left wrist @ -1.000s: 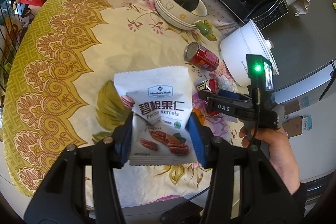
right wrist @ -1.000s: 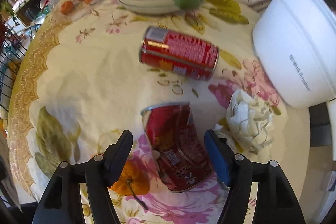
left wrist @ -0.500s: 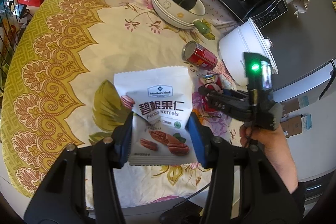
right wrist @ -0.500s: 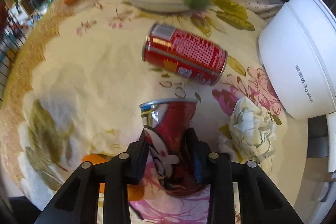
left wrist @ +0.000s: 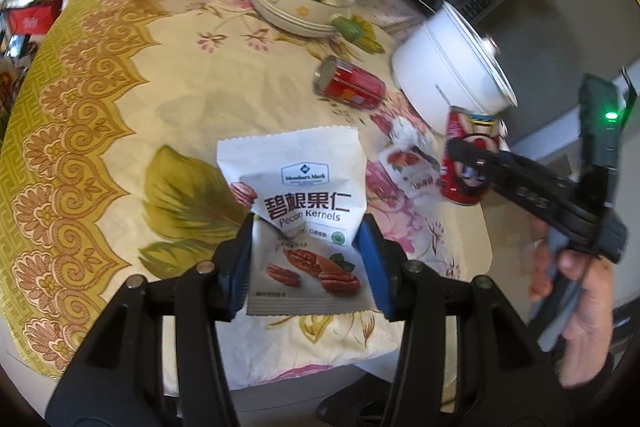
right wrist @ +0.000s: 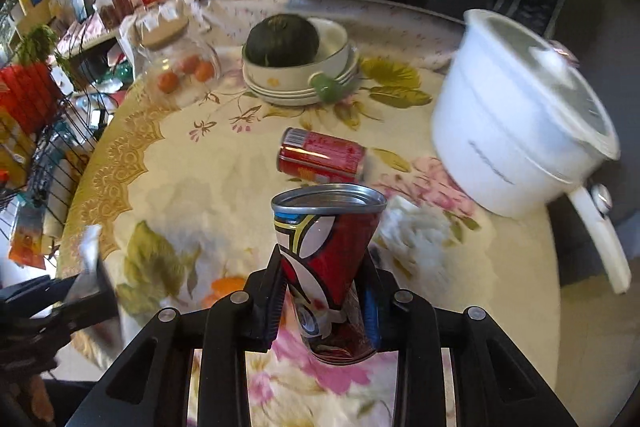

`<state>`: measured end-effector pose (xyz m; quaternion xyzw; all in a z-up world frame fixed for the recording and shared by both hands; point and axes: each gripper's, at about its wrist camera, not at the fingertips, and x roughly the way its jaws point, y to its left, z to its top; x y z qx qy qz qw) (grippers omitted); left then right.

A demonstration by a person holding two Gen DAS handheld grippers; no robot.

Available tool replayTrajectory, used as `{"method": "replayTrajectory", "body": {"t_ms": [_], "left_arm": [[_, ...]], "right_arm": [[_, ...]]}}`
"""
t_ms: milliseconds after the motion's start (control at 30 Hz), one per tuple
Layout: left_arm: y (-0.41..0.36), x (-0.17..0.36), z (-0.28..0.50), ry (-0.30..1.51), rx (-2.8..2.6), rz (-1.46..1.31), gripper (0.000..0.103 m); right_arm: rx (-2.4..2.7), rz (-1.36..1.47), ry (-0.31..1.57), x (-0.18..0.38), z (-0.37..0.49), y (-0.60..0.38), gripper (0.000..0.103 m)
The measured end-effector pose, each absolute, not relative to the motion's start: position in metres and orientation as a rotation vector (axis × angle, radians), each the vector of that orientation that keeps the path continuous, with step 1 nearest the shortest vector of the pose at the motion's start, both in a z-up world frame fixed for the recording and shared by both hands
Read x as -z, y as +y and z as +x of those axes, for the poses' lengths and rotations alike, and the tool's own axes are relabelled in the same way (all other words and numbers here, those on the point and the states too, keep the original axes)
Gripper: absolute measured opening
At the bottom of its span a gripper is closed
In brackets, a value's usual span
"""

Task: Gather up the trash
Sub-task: 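Carry the red can and pecan bag over the white bin with both tools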

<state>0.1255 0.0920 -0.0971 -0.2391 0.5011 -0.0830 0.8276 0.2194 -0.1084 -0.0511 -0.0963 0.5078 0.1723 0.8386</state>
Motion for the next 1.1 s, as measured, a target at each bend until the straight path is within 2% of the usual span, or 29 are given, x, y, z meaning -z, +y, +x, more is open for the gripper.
{"method": "replayTrajectory", "body": {"t_ms": [500,1100], "left_arm": [[-0.023,0.098,0.099,1.086,0.365,-0.253,0.051],[-0.189,0.144,0.067,1.184,0.653,0.018,0.051]], "right_arm": [[-0.247,-0.151,1.059,0.041,0.121,-0.219,0.033],[-0.008,0.116,1.222,0.123,0.027,-0.386,0.033]]}}
